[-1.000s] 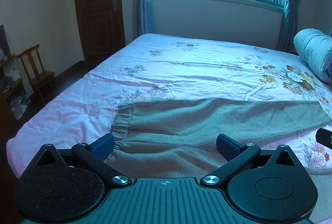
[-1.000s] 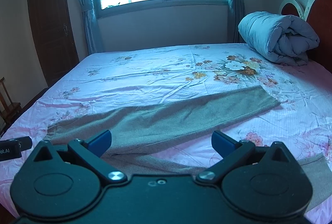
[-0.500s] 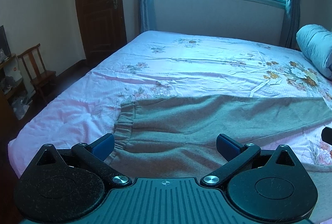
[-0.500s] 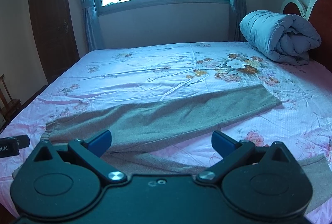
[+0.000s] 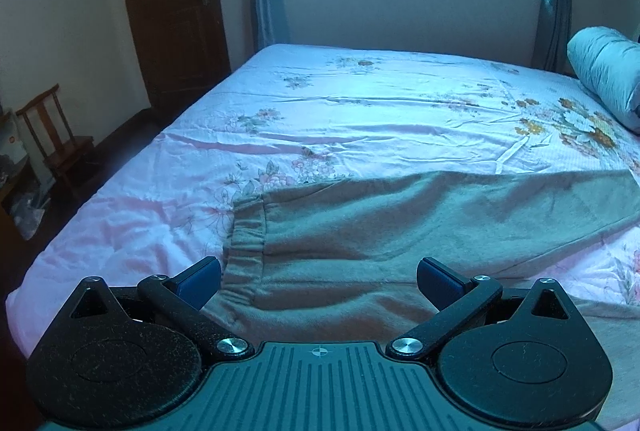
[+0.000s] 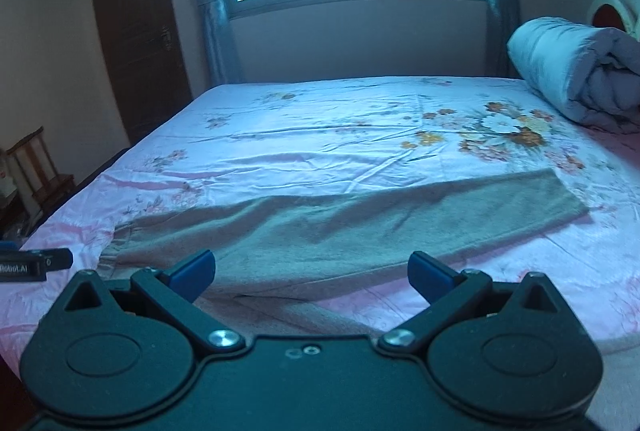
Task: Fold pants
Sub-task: 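Lower both grippers to the sweatpants' waistband and close on its two ends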
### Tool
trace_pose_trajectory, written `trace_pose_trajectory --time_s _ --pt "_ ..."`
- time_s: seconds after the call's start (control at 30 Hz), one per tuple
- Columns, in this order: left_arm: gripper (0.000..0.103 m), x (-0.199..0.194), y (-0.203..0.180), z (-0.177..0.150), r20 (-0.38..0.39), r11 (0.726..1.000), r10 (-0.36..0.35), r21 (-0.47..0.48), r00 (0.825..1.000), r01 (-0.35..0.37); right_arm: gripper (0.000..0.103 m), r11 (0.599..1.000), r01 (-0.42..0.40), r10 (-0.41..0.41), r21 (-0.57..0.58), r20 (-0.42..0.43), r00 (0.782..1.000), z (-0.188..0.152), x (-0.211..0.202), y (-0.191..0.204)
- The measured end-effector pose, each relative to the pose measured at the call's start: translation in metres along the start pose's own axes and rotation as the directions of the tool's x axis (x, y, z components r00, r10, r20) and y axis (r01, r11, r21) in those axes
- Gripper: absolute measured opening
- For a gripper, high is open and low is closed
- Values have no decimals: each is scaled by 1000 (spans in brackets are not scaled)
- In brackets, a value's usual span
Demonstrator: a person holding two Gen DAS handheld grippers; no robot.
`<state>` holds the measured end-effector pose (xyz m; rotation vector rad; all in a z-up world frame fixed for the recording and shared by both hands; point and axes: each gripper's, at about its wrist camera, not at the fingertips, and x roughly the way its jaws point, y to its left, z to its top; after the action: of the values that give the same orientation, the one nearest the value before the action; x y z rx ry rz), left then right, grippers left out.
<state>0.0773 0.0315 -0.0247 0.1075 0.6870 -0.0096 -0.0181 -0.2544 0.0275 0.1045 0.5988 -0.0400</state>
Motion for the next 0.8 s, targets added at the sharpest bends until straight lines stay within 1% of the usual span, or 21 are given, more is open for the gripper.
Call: trace_pose_trajectory --time_s 0.13,0.2,0.3,0.37,0.47,0.53,0.67,0.8 --pt "103 24 11 13 -16 999 -23 43 1000 23 97 998 -19 18 -56 -18 1000 7 16 3" --pt "103 40 20 20 -25 997 -54 61 998 55 97 996 -36 34 -83 -23 999 11 25 2" --pt "103 65 34 30 -31 989 -114 94 993 116 97 990 -96 92 -101 -41 995 18 44 0" --pt "103 83 40 36 -43 984 -123 128 991 127 97 983 -133 127 -124 -60 990 25 59 1" --pt "103 111 48 43 -63 972 -109 200 992 119 97 967 -168 151 -193 -100 984 34 84 6" --pt "103 131 52 48 -85 963 -109 236 990 126 97 950 -196 168 -241 -133 977 40 101 12" --pt "103 170 58 60 -135 944 -145 279 980 178 94 915 -257 201 -311 -201 959 49 137 20" --pt "103 210 56 68 -184 927 -147 316 972 200 94 881 -304 216 -364 -262 941 58 172 25"
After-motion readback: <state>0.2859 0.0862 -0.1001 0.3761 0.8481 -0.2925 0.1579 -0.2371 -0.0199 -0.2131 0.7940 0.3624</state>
